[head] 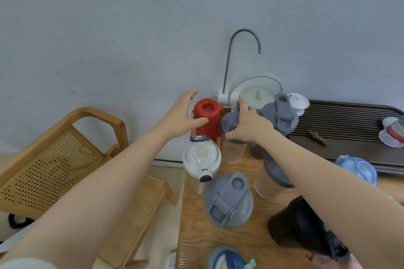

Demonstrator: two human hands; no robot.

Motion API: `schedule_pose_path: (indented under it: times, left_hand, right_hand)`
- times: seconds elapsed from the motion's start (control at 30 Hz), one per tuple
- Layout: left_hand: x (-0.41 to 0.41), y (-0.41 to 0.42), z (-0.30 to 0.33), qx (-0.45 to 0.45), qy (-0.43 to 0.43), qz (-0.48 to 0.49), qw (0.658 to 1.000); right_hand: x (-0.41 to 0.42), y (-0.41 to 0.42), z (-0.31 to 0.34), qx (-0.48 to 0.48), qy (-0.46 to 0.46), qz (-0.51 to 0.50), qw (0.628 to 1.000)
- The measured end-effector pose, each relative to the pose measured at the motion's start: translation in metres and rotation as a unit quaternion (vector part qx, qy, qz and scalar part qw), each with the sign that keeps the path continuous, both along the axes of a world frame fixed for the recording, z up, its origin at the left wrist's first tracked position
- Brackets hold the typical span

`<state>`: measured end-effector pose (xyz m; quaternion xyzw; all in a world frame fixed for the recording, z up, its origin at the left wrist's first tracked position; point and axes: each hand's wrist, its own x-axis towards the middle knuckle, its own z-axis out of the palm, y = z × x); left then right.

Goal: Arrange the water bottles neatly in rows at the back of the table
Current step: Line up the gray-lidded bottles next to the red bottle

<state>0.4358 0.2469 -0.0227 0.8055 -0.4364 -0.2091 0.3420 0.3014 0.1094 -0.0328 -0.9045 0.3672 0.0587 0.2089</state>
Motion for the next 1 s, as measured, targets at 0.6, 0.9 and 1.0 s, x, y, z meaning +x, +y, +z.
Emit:
schedule_pose_path:
  times: [0.6, 0.9, 1.0]
  left_hand:
    - [0.036, -0.042, -0.020, -0.031, -0.080, -0.160, 0.983]
    - [0.029, -0.046, -0.019, -0.033, -0.067, -0.138, 0.988]
    - [0.025, -0.050, -0.017, -0.030, -0.069, -0.127, 0.989]
  right_hand:
    - [-0.002, 0.004, 0.009, -0.232, -0.098, -0.067, 0.965]
    - [-0.031, -0.056, 0.006, -0.006, -0.130, -0.209, 0.969]
    - [-0.030, -0.060, 0.007, -0.006, -0.103, -0.205, 0.973]
